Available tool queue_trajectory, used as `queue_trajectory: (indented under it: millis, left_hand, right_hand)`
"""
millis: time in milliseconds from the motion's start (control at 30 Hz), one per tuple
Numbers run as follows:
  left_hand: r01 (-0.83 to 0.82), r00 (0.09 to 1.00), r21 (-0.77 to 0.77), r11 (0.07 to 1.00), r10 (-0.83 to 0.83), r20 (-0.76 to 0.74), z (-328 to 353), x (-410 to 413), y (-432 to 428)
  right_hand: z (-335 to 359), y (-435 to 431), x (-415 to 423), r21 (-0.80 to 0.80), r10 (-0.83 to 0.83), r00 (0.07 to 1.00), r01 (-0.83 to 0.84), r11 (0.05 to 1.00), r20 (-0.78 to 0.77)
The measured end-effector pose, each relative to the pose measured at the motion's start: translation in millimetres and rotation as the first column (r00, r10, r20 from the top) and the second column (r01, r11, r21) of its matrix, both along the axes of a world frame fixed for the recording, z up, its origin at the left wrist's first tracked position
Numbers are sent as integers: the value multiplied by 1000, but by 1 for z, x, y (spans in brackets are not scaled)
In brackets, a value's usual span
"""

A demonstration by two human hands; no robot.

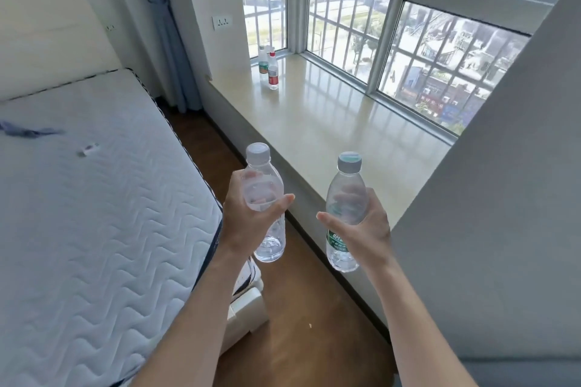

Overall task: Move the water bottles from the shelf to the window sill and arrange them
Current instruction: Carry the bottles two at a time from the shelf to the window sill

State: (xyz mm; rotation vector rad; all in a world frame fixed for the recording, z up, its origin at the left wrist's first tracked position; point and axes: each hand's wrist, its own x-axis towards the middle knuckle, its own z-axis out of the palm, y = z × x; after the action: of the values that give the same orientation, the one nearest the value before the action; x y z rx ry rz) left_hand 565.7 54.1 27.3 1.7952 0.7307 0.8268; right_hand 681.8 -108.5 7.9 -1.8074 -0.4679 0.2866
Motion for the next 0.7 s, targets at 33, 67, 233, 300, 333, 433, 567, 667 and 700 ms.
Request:
queue_trajectory:
  millis: [33, 67, 233, 300, 333, 433, 567, 667, 700]
  left_hand:
    - [-9, 1000, 5, 1000, 9, 2, 1, 5, 8]
    - [-17, 1000, 8, 1000, 17, 2, 0, 11, 16]
    - [-71, 997, 14, 997, 71, 5, -3, 37, 55]
    - [-99, 995, 11, 995, 99, -2, -5, 49, 73]
    - [-115, 993, 3, 993, 115, 2, -7, 57, 83]
    - [-166, 986, -8, 986, 166, 12, -10, 84, 118]
    - [-242, 970, -27, 970, 242, 8, -7, 132, 161]
    - [-292, 956, -50, 955, 293, 21, -1, 168, 190]
    - [-310, 950, -45, 950, 311, 25, 0, 179, 199]
  right_hand:
    - [-1, 9, 6, -3, 11, 1000, -11, 1000, -5]
    - [-2, 19, 13, -8, 24, 1000, -24, 1000, -5]
    - [-5, 69, 49, -5, 88, 996, -88, 996, 23]
    - [-9, 92, 67, -1, 112, 993, -112, 994, 31]
    - [-11, 104, 77, 2, 124, 992, -124, 992, 32]
    - [-15, 143, 113, 10, 170, 985, -170, 985, 33]
    - [-15, 200, 171, 34, 240, 971, -241, 970, 11]
    - [-6, 240, 211, 43, 299, 954, -299, 953, 8]
    - [-4, 253, 223, 41, 317, 948, -317, 948, 11]
